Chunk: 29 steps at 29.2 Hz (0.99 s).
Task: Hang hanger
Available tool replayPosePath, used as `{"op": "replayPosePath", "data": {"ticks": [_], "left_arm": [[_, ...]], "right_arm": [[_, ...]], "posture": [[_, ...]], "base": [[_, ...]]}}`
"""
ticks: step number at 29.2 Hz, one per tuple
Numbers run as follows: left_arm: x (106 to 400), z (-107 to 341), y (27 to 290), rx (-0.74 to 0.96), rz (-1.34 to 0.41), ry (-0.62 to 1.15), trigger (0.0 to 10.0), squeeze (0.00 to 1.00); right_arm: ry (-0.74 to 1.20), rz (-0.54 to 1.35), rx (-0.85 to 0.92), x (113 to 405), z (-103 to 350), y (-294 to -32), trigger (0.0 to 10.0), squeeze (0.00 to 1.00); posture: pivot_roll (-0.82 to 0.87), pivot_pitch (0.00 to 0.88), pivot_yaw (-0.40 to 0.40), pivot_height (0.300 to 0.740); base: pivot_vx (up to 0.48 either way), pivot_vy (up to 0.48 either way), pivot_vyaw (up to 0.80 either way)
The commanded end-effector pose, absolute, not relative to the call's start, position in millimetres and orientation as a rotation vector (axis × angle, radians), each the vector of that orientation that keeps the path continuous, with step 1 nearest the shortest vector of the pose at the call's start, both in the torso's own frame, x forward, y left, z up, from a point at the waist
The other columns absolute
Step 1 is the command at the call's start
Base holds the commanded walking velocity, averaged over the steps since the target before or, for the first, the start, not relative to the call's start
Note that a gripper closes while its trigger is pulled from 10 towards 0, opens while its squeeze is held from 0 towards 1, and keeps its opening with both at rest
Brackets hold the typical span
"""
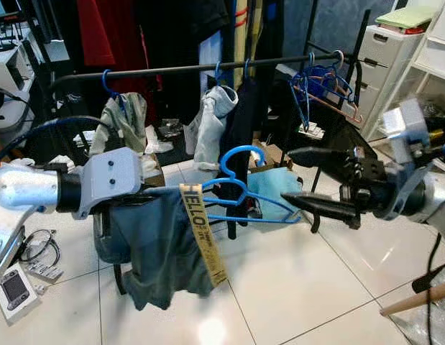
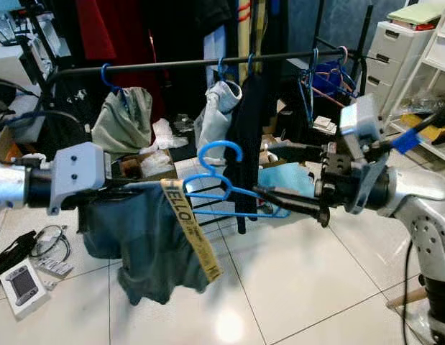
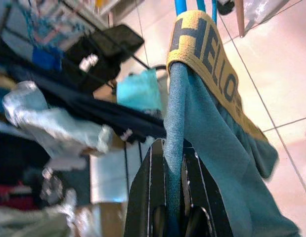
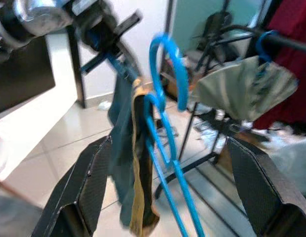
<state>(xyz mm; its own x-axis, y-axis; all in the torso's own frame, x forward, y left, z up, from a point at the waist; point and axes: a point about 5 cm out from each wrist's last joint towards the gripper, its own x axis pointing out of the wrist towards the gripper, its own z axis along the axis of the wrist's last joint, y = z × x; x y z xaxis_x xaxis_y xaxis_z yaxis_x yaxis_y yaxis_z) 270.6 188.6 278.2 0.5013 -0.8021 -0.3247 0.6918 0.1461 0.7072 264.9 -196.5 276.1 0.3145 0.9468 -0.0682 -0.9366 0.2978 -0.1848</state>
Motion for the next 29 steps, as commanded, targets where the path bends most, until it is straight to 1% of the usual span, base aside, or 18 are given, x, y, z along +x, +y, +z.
{"op": "replayPosePath", "data": {"ticks": [1,3,6,15,18,19,22,23,24,29], "left_arm": [[268.7,278.5,186.9,0.936,-1.106,-0.134,10.0,0.00],[267.7,280.6,183.8,0.934,-1.119,-0.149,10.0,0.00],[264.9,287.0,171.6,0.923,-1.171,-0.201,10.0,0.00],[261.7,289.6,161.5,0.910,-1.225,-0.231,10.0,0.00],[259.4,289.8,153.4,0.904,-1.264,-0.251,10.0,0.00],[258.3,290.2,149.9,0.900,-1.278,-0.262,10.0,0.00],[257.3,290.6,147.3,0.897,-1.288,-0.269,10.0,0.00],[256.6,291.3,145.2,0.894,-1.296,-0.275,10.0,0.00],[256.3,292.0,143.8,0.892,-1.301,-0.281,10.0,0.00],[255.9,293.1,141.8,0.890,-1.306,-0.290,10.0,0.00]], "right_arm": [[-0.035,1.260,-0.209,264.9,272.9,-195.5,10.0,0.00],[-0.021,1.272,-0.202,264.0,270.5,-194.2,10.0,0.00],[0.023,1.282,-0.196,264.4,261.9,-194.0,10.0,0.00],[0.016,1.270,-0.190,267.3,261.7,-193.2,10.0,0.00],[0.019,1.284,-0.185,267.4,259.5,-188.2,10.0,0.00],[0.021,1.292,-0.183,267.2,257.9,-185.1,6.7,0.00],[0.025,1.296,-0.183,267.4,256.5,-182.9,6.7,0.00],[0.031,1.299,-0.184,267.7,255.2,-181.6,0.5,0.00],[0.039,1.301,-0.187,268.0,253.9,-180.9,0.0,0.00],[0.048,1.306,-0.190,267.9,252.3,-179.6,0.0,0.00]], "posture": [[-0.09,0.001,0.009,0.740],[-0.09,0.001,0.008,0.740],[-0.08,0.000,0.005,0.740],[-0.08,0.000,0.005,0.740],[-0.08,0.000,0.007,0.740],[-0.08,0.001,0.007,0.740],[-0.08,0.001,0.007,0.740],[-0.08,0.001,0.007,0.740],[-0.08,0.001,0.007,0.740],[-0.08,0.000,0.006,0.740]], "base": [[0.000,0.000,0.00],[0.000,0.000,0.00],[0.000,0.000,0.00],[0.000,0.000,0.00],[0.000,0.000,0.00],[0.000,0.000,0.00],[0.000,0.000,0.00],[0.000,0.000,0.00],[0.000,0.000,0.00],[0.000,0.000,0.00]]}}
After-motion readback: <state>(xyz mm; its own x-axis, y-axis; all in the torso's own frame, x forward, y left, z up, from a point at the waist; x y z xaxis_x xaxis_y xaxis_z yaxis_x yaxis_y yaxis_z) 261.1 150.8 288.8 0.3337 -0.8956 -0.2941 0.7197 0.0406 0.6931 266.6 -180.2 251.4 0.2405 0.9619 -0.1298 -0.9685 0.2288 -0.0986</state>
